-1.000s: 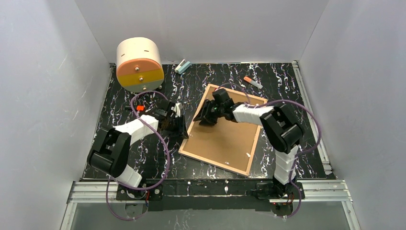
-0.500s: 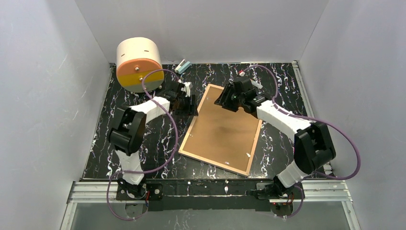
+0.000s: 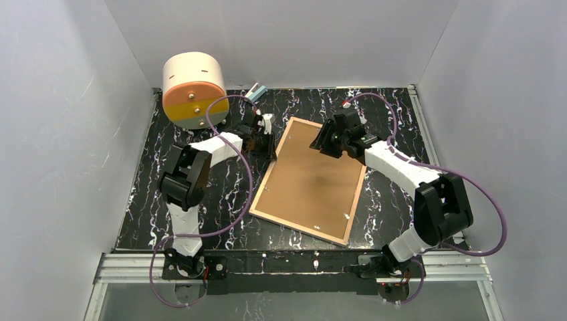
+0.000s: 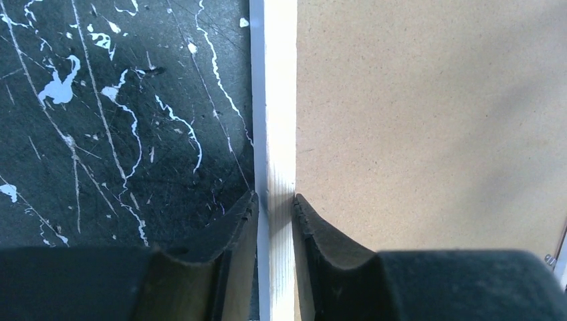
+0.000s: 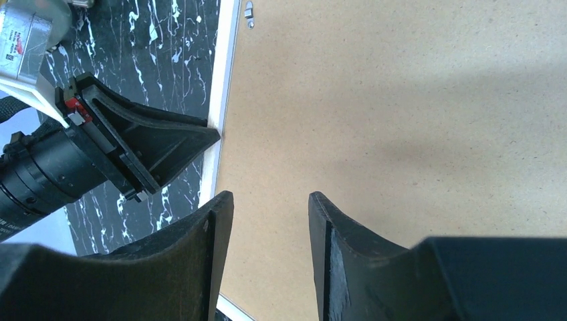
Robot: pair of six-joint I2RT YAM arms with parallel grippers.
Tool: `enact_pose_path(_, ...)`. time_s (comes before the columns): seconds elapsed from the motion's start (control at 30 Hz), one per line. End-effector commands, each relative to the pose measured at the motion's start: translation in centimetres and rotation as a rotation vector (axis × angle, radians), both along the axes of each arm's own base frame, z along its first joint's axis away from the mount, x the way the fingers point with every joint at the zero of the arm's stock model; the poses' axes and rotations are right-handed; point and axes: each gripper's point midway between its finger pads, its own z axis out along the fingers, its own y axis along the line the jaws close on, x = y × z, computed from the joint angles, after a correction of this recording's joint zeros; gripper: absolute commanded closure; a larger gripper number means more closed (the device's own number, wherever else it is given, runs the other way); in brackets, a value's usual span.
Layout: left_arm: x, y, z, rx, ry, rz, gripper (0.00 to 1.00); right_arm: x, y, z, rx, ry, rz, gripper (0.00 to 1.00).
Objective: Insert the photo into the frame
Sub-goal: Install the photo frame at the center of the board.
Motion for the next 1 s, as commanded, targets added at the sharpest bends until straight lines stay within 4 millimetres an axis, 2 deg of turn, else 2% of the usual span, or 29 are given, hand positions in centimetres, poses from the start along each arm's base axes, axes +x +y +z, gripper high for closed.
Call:
enact_pose_path(0.0,-3.9,1.8,-2.3,0.103,0.1,-0.03,0.78,-0.5,0.3,0.0,0.02,0.02,0.034,0.47)
enact_pose_path(0.23,-8.0,2.3,-3.8,0.184,0.181,-0.051,0.9,-0.9,1.8,-0.7,0.073,0.062,0.087,0.48)
enact_pose_path(0.4,-12.0,3.9,-4.7,0.203,0.26,-0.026,0.96,-1.1,2.6,-1.7,0.105,0.106,0.107,0.5)
enact_pose_path(0.5,-14.2,4.5,-4.4,0.194,0.286,-0.021,0.98,-1.1,3.2,-2.5,0.124,0.139,0.119,0.5)
enact_pose_path(0.6,-15.5,5.1,-3.6,0.183,0.287,-0.013,0.97,-0.8,3.9,-3.3,0.142,0.163,0.132,0.51)
enact_pose_path(0.67,-15.4,5.1,-2.8,0.176,0.273,-0.004,0.88,-0.6,4.7,-3.8,0.162,0.177,0.157,0.51)
enact_pose_path(0.73,-14.8,4.7,-1.7,0.155,0.258,0.009,0.73,-0.1,5.7,-4.0,0.185,0.18,0.188,0.5)
enact_pose_path(0.87,-12.3,3.1,0.4,0.079,0.219,0.046,0.5,1.1,7.3,-5.1,0.226,0.196,0.227,0.49)
enact_pose_path(0.97,-10.5,2.5,1.1,0.028,0.197,0.078,0.47,2.4,8.6,-5.6,0.242,0.198,0.244,0.49)
